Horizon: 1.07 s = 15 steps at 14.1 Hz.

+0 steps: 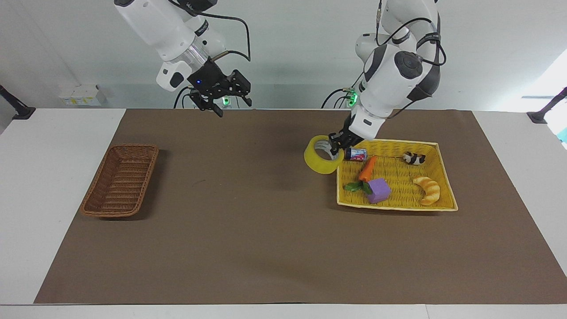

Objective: Move tape to another basket
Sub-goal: 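Lift the tape with the left gripper while the right gripper approaches it, then grasp the tape rim with the right gripper and open the left gripper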

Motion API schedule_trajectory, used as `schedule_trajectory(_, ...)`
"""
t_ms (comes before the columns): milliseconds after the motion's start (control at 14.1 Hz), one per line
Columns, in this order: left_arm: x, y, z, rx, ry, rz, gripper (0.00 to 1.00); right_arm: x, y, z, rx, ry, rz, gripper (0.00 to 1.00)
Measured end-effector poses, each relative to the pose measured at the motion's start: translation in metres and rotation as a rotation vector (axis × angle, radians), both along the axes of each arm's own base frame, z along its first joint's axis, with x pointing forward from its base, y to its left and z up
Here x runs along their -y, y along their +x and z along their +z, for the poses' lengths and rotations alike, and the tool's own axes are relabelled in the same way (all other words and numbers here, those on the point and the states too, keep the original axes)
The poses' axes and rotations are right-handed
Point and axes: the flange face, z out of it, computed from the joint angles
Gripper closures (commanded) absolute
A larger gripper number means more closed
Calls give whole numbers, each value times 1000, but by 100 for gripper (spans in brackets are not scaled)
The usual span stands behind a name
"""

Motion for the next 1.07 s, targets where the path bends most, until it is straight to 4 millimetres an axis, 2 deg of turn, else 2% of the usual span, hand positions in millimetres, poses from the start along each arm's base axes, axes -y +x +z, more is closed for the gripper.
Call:
schedule_trajectory(213, 40, -18, 25, -6, -59, 23, 100, -4, 0, -22, -5, 55, 10, 0)
schedule_trajectory(498, 100, -53, 41, 20, -107, 19, 100, -4, -5, -28, -4, 102, -18, 0)
schedule_trajectory(640, 118, -67, 44, 25, -122, 22, 100, -2, -7, -30, 4, 103, -13, 0)
schedule_trajectory(853, 130, -72, 57, 56, -159, 35, 100, 9, -9, -35, 37, 104, 41, 0)
schedule_trajectory(924, 132, -73, 61, 61, -167, 34, 100, 15, -9, -37, 45, 105, 49, 23)
schedule_trajectory(995, 133, -73, 65, 65, -175, 34, 100, 21, -9, -38, 52, 105, 57, 60)
schedule_trajectory(1066, 133, -73, 68, 68, -180, 34, 100, 23, -9, -38, 56, 108, 61, 88)
